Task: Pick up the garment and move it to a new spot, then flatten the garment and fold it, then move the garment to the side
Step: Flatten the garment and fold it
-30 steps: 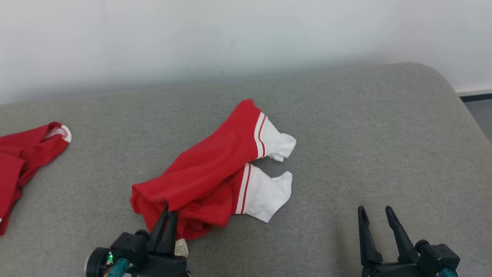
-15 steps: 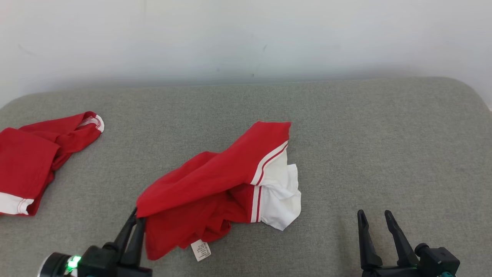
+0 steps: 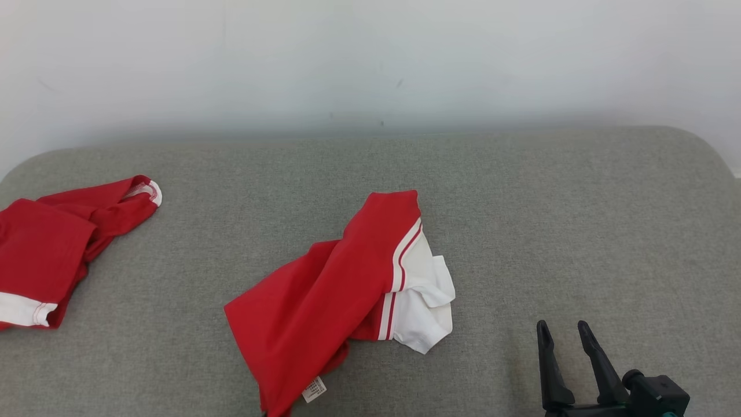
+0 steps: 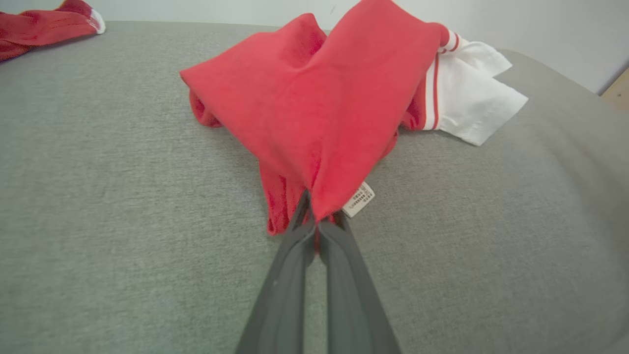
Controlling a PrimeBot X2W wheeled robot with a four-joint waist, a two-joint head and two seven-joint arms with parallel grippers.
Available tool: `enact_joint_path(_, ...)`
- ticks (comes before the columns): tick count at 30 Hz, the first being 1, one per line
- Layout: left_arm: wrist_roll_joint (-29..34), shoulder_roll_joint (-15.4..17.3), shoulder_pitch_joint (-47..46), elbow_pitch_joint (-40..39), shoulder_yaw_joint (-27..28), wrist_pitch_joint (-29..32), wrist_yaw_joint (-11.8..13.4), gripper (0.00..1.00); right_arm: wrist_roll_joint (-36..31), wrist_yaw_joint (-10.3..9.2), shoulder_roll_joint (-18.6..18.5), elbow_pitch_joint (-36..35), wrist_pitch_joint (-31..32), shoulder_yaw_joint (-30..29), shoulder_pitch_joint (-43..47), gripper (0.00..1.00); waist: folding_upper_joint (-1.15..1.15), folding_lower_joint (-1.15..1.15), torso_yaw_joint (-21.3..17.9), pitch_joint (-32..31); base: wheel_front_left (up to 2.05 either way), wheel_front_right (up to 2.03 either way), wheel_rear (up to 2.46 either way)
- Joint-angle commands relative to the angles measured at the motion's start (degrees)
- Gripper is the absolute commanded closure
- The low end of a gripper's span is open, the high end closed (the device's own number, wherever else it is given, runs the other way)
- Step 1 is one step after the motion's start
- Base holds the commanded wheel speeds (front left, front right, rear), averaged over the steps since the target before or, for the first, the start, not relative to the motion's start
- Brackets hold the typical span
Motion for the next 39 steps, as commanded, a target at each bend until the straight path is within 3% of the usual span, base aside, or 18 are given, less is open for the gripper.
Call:
enact_joint_path(1, -1.16, -0.93, -1.15, 1.9, -0.44, -0.94, -0.28, 1.0, -0.28, 0.2, -0.06, -0.13, -0.13, -0.08, 0.69, 0.0, 0.0, 0.0, 0.24, -0.27, 0.0, 0.0, 0.0)
enact_joint_path(8, -1.99, -3.02, -4.06, 7.91, -3.34, -2.51, -0.98, 1.0, -0.66, 0.2, -0.06, -0.15, -0.13, -0.29, 0.97, 0.0, 0.0, 0.0, 1.35, -0.75, 0.0, 0.0, 0.0)
enact_joint_path(9, -1.9, -3.13, -4.46, 8.29, -3.48, -2.51, -1.05, 0.89, -0.56, 0.2, -0.06, -0.14, -0.13, -0.2, 0.95, 0.0, 0.0, 0.0, 1.5, -0.79, 0.0, 0.0, 0.0)
enact_joint_path(10, -2.22, -3.34, -4.76, 8.59, -3.45, -2.59, -1.11, 0.0, -0.46, 0.2, -0.06, -0.14, -0.13, -0.08, 0.88, 0.0, 0.0, 0.0, 1.65, -0.83, 0.0, 0.0, 0.0)
enact_joint_path(21, -2.15, -4.31, 2.11, 4.05, -2.69, -2.65, -1.33, 0.0, 0.03, 0.2, -0.06, -0.53, -0.12, -0.64, 0.32, 0.0, 0.0, 0.0, 3.93, -1.09, 0.0, 0.0, 0.0)
enact_joint_path(26, -3.12, -5.0, 3.65, 0.04, 2.84, -2.66, -1.34, 0.0, -0.11, 0.2, -0.06, -0.23, -0.13, -1.0, 0.06, 0.0, 0.0, 0.0, 5.37, -1.2, 0.0, 0.0, 0.0)
enact_joint_path(33, 0.11, -5.59, 3.85, -6.67, 10.9, -2.6, -0.17, 0.0, -0.32, 0.2, -0.06, 1.28, -0.12, 0.14, -1.06, 0.0, 0.0, 0.0, 6.17, -1.43, 0.0, 0.0, 0.0)
enact_joint_path(39, -0.9, -5.63, 2.75, -8.18, 13.41, -2.6, 0.21, 0.0, -0.42, 0.2, -0.03, 5.37, -0.12, 1.67, -4.34, 0.0, 0.0, 0.0, 6.42, -0.8, 0.0, 0.0, 0.0)
